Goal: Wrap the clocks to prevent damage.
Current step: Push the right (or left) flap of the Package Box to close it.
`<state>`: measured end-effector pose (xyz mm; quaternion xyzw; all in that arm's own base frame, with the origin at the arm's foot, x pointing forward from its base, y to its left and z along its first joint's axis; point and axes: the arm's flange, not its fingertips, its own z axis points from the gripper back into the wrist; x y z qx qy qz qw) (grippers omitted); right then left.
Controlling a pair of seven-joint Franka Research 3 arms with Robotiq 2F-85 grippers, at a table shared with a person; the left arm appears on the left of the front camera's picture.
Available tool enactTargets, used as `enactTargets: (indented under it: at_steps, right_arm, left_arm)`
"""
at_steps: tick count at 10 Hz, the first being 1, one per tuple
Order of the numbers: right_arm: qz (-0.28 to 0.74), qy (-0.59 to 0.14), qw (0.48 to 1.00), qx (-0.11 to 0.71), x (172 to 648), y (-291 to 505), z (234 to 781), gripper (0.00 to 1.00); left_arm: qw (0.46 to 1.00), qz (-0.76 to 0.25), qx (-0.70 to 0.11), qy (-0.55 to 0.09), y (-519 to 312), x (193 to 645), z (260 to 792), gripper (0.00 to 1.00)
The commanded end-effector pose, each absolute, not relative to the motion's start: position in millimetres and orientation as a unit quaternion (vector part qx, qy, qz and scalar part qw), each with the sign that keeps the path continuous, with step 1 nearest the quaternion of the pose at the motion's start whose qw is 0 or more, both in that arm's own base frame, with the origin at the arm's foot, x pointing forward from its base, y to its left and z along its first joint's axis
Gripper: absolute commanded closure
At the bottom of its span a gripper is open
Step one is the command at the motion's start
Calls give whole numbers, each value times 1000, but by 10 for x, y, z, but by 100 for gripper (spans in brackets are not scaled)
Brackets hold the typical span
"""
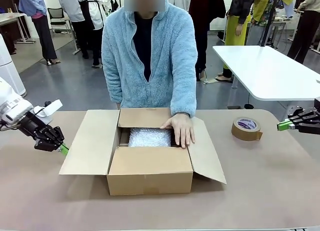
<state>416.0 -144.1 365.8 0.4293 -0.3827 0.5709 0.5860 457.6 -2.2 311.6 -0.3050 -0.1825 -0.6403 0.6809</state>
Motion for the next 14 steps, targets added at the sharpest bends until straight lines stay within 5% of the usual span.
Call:
enactTargets:
  at_steps: [1, 8, 14]
  right_arm:
    - [570, -384, 586, 430, 4162, -1439, 3657, 99]
    - [570, -384, 586, 430, 4162, -1439, 3657, 99]
    - [570, -384, 586, 430, 4162, -1439, 3657, 99]
  left_arm:
    - [684, -623, -306, -225, -152, 4575, 2992, 100]
    - [666, -530, -404, -335, -182, 4549, 2740, 100]
    - [603, -549, -438, -378, -624, 4588, 3040, 100]
